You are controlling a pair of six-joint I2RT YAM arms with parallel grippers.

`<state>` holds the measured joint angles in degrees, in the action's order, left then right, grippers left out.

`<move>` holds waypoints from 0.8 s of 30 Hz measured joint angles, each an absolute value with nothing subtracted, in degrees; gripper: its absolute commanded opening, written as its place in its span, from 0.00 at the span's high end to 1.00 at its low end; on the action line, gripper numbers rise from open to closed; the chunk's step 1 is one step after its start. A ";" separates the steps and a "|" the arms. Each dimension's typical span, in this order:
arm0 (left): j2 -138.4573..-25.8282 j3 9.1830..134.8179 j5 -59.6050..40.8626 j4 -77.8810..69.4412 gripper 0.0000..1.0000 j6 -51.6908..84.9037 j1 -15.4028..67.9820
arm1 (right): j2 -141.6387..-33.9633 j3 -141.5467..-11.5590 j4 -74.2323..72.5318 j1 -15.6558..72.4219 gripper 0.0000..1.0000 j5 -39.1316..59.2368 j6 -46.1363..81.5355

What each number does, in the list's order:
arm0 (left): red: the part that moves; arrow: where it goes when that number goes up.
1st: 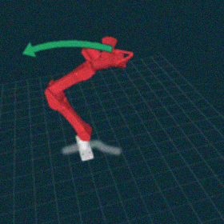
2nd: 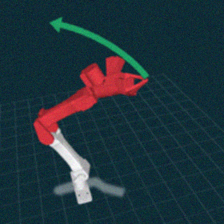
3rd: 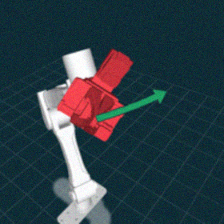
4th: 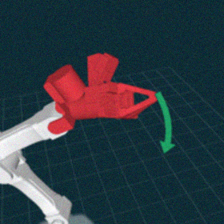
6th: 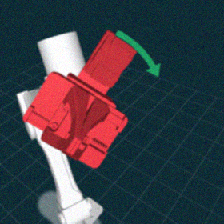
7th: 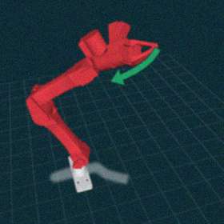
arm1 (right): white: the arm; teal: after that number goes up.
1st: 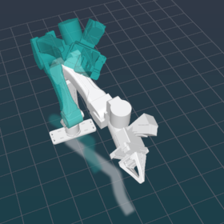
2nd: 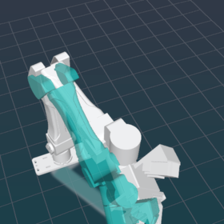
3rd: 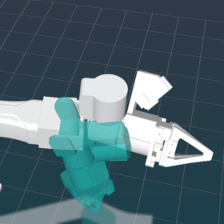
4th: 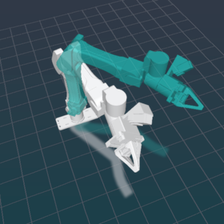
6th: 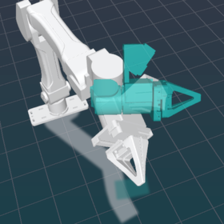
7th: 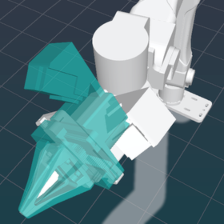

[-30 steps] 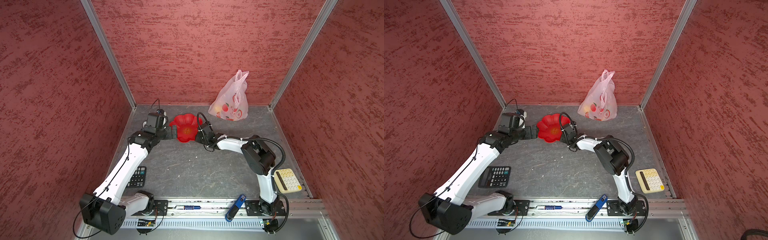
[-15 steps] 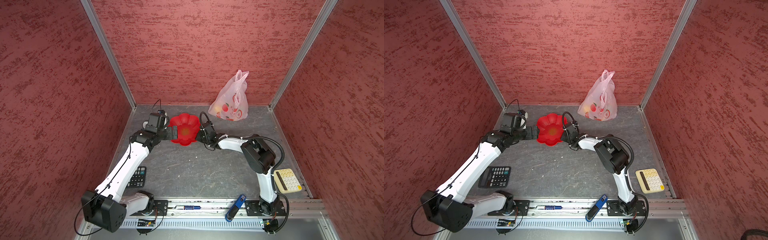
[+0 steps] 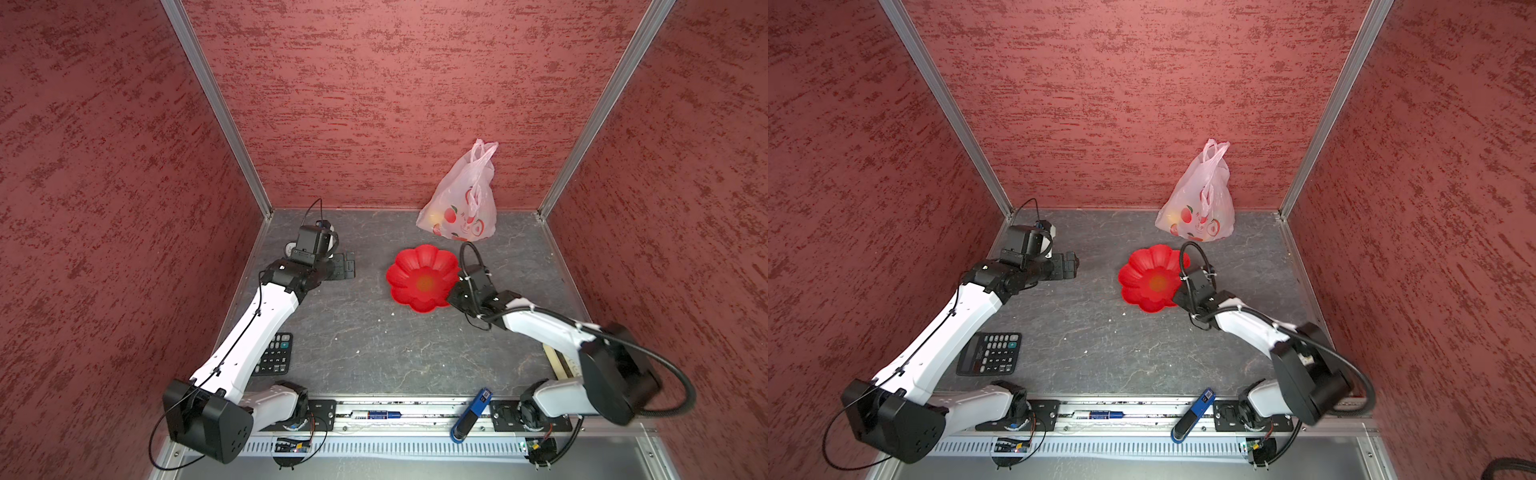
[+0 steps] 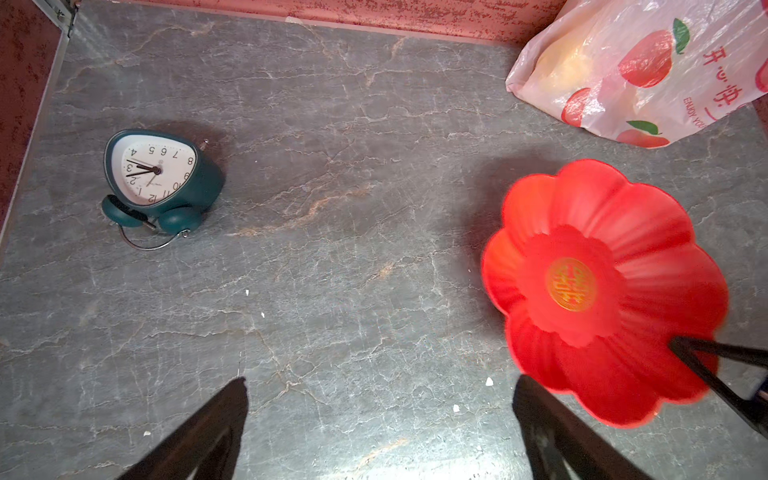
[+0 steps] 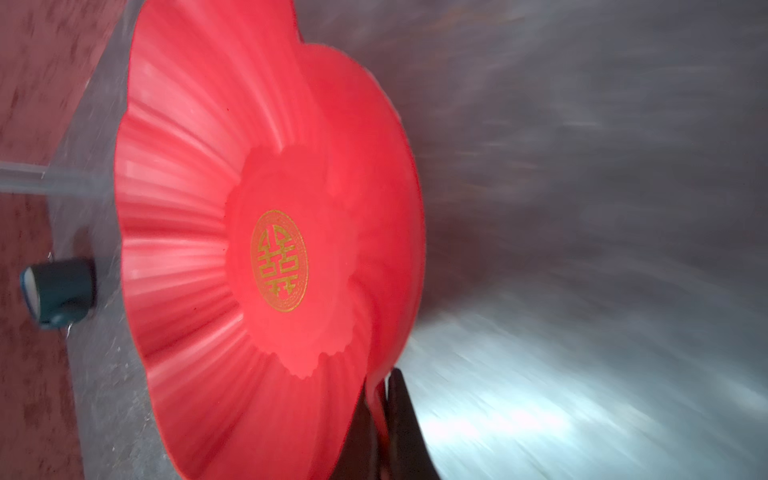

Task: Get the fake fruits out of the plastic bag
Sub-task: 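Drag the red bowl nearer with the right gripper while the left draws back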

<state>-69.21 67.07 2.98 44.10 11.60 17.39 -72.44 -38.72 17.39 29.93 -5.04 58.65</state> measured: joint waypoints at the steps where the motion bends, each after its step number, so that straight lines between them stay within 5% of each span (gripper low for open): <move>1: -69.12 67.09 2.72 44.10 0.01 11.75 17.37 | -68.97 -37.28 19.40 29.56 1.00 -5.82 59.27; 10: -68.77 67.09 1.06 44.12 0.01 12.19 17.39 | -45.19 -29.08 37.80 26.00 1.00 -9.32 65.73; 24: -68.77 67.09 0.93 44.12 0.01 12.19 17.43 | -39.24 -22.13 42.92 25.98 1.00 -9.39 71.02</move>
